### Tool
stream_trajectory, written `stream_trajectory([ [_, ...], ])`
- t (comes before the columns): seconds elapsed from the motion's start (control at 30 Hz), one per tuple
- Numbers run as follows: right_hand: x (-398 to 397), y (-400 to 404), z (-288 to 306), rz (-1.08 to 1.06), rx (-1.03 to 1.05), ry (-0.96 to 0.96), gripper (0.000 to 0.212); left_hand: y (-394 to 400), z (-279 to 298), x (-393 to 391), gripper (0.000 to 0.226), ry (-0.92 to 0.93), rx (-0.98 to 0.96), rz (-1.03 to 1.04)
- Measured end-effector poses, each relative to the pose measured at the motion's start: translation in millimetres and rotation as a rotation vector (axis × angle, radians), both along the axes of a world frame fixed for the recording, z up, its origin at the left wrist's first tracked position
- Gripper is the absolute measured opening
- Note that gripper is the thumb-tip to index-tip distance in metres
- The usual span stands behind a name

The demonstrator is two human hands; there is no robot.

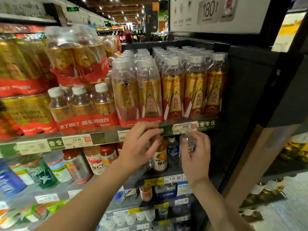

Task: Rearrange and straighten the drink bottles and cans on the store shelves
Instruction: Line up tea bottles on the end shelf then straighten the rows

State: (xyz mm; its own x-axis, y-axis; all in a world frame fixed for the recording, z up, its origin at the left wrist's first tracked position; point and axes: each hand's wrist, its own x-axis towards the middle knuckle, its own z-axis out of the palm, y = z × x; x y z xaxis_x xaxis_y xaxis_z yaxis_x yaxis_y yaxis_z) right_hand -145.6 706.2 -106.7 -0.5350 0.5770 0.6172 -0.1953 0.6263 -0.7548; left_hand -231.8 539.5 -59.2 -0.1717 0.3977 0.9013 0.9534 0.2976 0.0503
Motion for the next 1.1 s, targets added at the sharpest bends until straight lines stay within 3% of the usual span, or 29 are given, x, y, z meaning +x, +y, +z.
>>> stream_trajectory([
  [0.23,8.3,-11.0,-66.1,0.102,-0.367,-0.153,0.017,-28.9,-84.6,12.7,0.014,-0.552,0.082,0.216],
  [0.37,4.9,-19.3,-73.8,0.073,-0.363,-0.154,0.015,-21.3,-93.0,4.8,0.037,-0.783,0.065,0.336],
  [0.47,0.4,-21.0,-77.9,0.038,-0.409,-0.14,0.018,-8.5,-92.7,-2.8,0.06,-0.848,-0.018,0.401],
  [0.8,-0.9,-26.2,-98.1,0.168,-0.386,-0.227,0.016,1.3,-90.2,-36.2,0.046,-0.877,-0.249,0.64],
  [0.93,-7.1,-30.1,-99.8,0.182,-0.358,-0.273,0.021,-5.4,-80.1,-26.9,0.042,-0.836,-0.171,0.589],
  [1.1,-19.6,-34.3,-102.9,0.201,-0.313,-0.32,0.042,-18.7,-91.4,-4.6,0.066,-0.809,-0.083,0.53],
])
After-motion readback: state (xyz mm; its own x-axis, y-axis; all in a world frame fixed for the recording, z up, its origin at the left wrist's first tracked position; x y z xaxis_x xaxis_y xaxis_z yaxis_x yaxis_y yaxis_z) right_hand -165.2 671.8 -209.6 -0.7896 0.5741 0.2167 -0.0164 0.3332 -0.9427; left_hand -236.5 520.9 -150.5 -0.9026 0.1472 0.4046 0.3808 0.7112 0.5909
